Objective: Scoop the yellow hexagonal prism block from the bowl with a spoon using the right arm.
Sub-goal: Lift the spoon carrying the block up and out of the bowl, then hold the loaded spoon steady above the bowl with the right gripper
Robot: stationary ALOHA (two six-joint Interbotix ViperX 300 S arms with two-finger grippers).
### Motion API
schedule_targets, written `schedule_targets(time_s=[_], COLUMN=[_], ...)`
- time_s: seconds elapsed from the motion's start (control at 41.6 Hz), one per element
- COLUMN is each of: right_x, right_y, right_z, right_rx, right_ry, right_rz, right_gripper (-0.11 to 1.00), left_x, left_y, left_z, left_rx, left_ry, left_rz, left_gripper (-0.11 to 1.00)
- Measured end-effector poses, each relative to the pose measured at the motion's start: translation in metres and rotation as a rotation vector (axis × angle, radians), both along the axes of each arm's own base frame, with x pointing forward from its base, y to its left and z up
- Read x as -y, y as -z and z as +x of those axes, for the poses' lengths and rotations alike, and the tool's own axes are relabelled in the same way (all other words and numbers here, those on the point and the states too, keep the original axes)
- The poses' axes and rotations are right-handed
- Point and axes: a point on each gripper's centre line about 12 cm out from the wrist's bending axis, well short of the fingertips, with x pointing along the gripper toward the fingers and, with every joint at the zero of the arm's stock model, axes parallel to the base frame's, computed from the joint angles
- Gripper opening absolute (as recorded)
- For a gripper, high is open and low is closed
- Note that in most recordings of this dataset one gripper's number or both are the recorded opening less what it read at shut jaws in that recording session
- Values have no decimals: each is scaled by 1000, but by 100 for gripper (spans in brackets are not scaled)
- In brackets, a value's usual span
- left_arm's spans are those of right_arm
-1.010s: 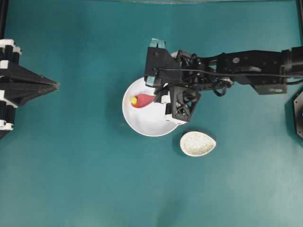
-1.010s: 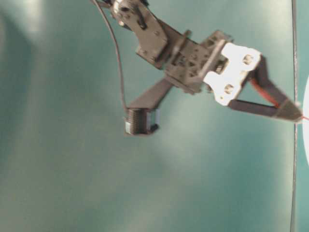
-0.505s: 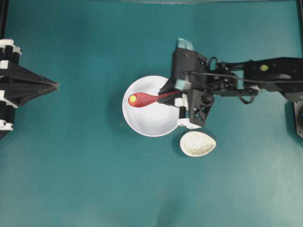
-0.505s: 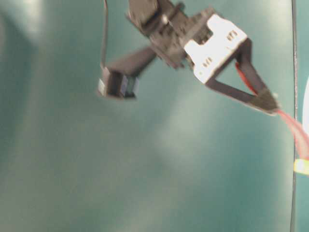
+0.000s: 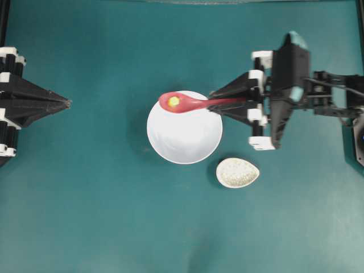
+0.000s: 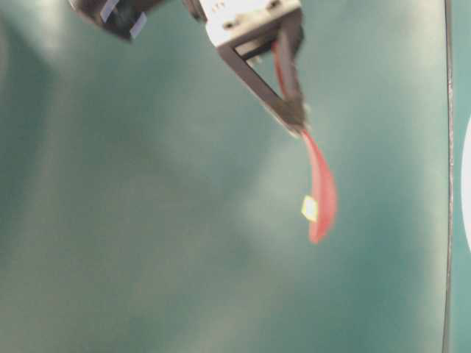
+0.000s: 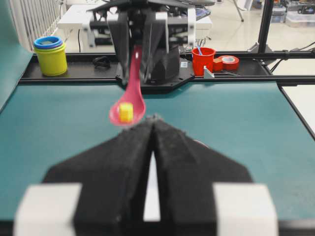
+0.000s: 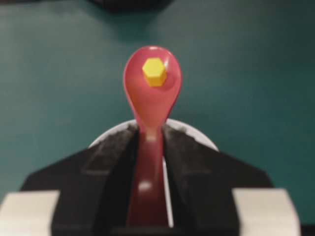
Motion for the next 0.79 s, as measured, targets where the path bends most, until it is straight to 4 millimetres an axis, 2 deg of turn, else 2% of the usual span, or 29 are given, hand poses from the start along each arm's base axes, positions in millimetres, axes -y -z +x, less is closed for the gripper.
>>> schedule_targets(time_s=[0.216,0.793], right_x=[-1,-2], right_y=[-14,-14], right_z=[-10,-10], right_rx=[25,24], right_ry=[-2,-4], right_rz=[3,5], right_gripper=[24,24], left_x=[0,0], left_y=[0,0], left_z=[0,0], left_rx=[-2,-2], left_ry=[0,0], left_rz=[-2,-8], left_gripper=[0,0])
